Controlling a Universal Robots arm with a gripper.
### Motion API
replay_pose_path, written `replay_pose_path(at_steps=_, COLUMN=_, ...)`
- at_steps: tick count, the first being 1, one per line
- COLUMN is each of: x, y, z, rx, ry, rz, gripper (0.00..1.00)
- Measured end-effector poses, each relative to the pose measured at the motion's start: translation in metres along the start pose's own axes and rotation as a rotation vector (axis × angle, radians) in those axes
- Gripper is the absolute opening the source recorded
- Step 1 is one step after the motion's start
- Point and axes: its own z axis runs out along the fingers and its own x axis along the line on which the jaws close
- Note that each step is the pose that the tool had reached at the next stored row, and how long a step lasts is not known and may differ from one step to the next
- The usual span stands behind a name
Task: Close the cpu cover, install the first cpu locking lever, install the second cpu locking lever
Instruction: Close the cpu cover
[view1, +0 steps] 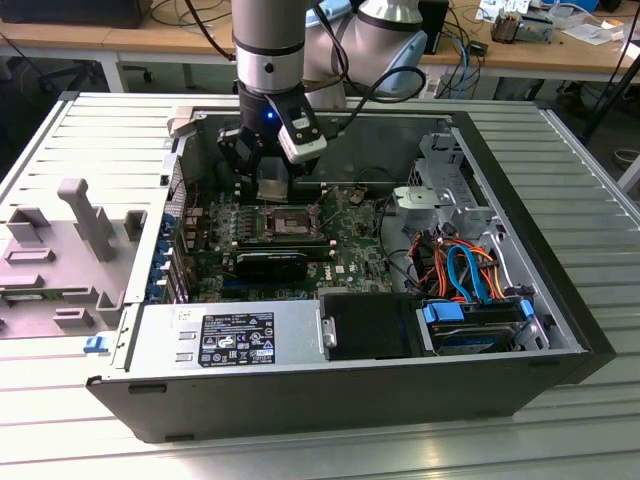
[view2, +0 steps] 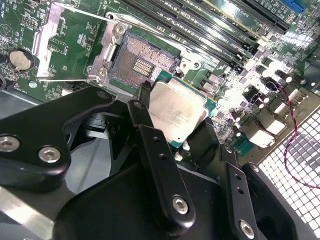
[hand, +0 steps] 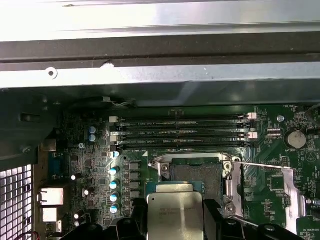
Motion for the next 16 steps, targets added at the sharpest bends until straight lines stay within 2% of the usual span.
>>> replay_pose_path(at_steps=12, x=-0.0049, y=-0.0029, z=0.0015, rx=0.0001, ry=0.0000, rz=0.000, gripper=0.55)
replay_pose_path(at_steps=16, x=-0.0094, y=-0.0027, z=0.0020, rx=0.0003, ry=0.0000, rz=0.000, gripper=0.55)
